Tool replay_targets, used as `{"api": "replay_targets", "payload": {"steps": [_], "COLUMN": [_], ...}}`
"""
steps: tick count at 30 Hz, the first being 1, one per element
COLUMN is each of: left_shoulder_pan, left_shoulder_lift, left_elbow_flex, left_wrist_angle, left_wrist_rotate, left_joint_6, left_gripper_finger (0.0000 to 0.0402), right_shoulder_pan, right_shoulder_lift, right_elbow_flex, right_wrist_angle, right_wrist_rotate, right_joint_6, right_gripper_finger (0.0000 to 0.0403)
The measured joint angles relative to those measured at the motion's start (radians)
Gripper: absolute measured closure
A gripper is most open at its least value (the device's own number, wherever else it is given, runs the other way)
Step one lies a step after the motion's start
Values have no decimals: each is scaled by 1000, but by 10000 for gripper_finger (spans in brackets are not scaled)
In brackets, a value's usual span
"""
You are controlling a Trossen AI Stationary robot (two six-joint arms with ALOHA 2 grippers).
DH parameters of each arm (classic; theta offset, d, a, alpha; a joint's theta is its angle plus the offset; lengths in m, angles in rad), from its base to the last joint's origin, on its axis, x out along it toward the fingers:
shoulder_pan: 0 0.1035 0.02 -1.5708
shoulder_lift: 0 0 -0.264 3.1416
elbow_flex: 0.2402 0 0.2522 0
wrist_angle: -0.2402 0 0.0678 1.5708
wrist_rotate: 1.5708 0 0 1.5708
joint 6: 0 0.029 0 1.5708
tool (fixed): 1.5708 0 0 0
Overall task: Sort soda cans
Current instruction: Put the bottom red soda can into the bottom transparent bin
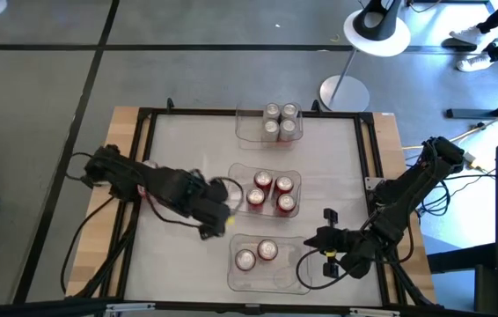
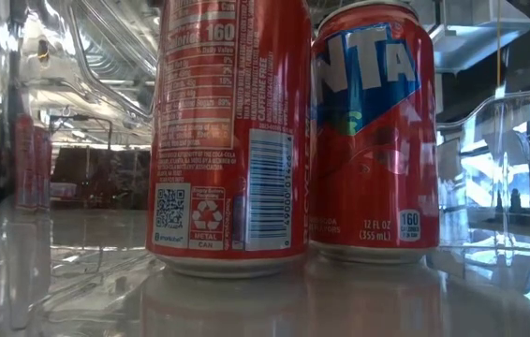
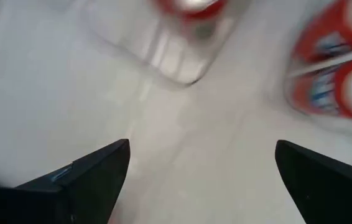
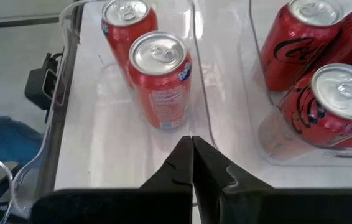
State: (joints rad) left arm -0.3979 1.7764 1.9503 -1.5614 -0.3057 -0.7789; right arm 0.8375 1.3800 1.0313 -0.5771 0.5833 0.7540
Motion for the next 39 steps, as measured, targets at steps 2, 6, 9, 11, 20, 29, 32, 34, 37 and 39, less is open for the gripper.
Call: {"api": "replay_targets", "payload": {"steps": [2,6,9,11,20,29,32,34,37,39], "left_shoulder_pan": [0,0,0,1,22,17,31,42,57,66], "left_shoulder_lift": [-35,-139,-231,-300,-646,-751,-748,-746,-741,-740], "left_elbow_flex": [-23,-124,-262,-355,-706,-796,-830,-865,-920,-963], "left_wrist_angle": [-5,-4,-6,-8,-12,15,-8,-10,-10,-9], "left_wrist_rotate": [-10,-13,-16,-12,34,25,38,59,74,89], "left_joint_6": [-38,-76,-132,-205,-589,-624,-616,-600,-596,-596], "left_gripper_finger": [13,13,13,13,13,13,13,13,13,13], "right_shoulder_pan": [0,0,0,0,0,-10,-23,-32,-47,-54], "right_shoulder_lift": [0,0,0,0,0,0,0,0,0,0], "right_elbow_flex": [0,0,0,0,0,0,0,0,0,0], "right_wrist_angle": [0,0,4,6,7,7,8,11,17,26], "right_wrist_rotate": [14,30,29,26,15,19,17,15,5,0], "right_joint_6": [0,0,0,3,7,8,8,8,8,8], "right_gripper_finger": [402,402,402,402,402,402,402,402,402,402]}}
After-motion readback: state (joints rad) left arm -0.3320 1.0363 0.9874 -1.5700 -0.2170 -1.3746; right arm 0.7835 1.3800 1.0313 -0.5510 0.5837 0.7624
